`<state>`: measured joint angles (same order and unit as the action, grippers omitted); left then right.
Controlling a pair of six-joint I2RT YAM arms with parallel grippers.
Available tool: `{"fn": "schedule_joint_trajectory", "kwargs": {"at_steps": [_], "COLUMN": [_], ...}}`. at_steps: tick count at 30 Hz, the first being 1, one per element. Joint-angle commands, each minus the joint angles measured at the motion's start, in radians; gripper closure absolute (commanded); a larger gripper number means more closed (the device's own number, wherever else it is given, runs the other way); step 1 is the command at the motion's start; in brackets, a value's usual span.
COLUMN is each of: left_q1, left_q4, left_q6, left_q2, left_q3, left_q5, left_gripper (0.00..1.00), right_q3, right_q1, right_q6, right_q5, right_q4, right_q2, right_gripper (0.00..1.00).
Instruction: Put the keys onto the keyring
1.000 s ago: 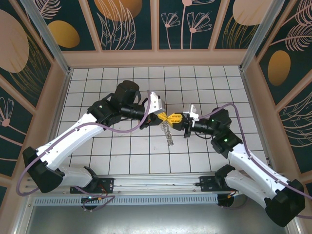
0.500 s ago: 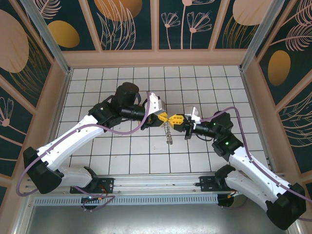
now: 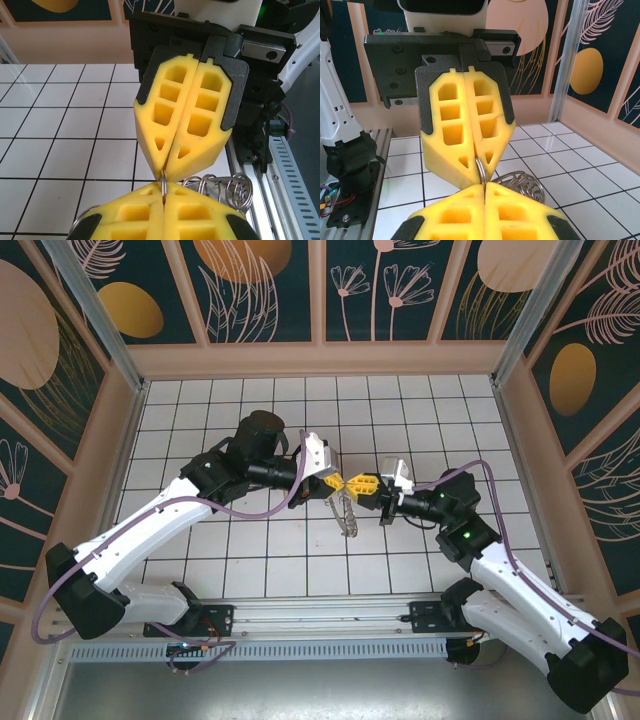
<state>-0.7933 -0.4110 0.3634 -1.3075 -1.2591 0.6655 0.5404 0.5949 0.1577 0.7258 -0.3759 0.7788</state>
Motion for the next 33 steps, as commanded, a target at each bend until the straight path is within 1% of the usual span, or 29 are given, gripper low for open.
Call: {"fn": "schedule_joint_trajectory", "kwargs": {"at_steps": [1,3,5,8,11,15,22,29,33], "left_q1": [-0.006,-0.007,-0.007,-0.007,-0.007,-0.007,-0.007,-0.007,-0.007], "left_q4": [-0.035,-0.057,-0.074,-0.095,-0.119,-0.148,-0.149,-0.166,-0.164], "left_q6": [0.033,0.046,0.056,0.07,0.087,0.104,0.108,0.112,0.112], "left_q2": [0.01,0.0,-0.008,-0.018,-0.029,-0.043,-0.049,-0.065,-0.074], "left_q3": [-0.005,-0.019,-0.03,-0.045,-0.06,-0.078,-0.079,-0.092,-0.1], "left_q5": [-0.014,-0.018,-0.019,-0.021,-0.02,-0.02,-0.019,-0.018,-0.015], "left_gripper": [1.0,1.0,1.0,1.0,1.0,1.0,1.0,1.0,1.0], "right_q3": [0.021,0.027,0.037,0.051,0.061,0.068,0.087,0.095,0.082], "right_q1": [0.006,0.006,0.006,0.008,0.006,0.007,0.008,0.009,0.012], "right_q6": [0.041,0.053,0.065,0.083,0.089,0.095,0.095,0.091,0.076], "right_q5": [0.008,0.002,-0.007,-0.021,-0.023,0.009,0.055,0.068,0.054], "right_q4": [-0.008,0.02,0.049,0.089,0.107,0.123,0.162,0.155,0.124], "right_q2": [-0.012,-0.012,-0.009,0.003,0.014,0.03,0.067,0.073,0.065], "right_gripper": [0.95,0.84,0.76,0.72,0.72,0.72,0.71,0.8,0.91]}}
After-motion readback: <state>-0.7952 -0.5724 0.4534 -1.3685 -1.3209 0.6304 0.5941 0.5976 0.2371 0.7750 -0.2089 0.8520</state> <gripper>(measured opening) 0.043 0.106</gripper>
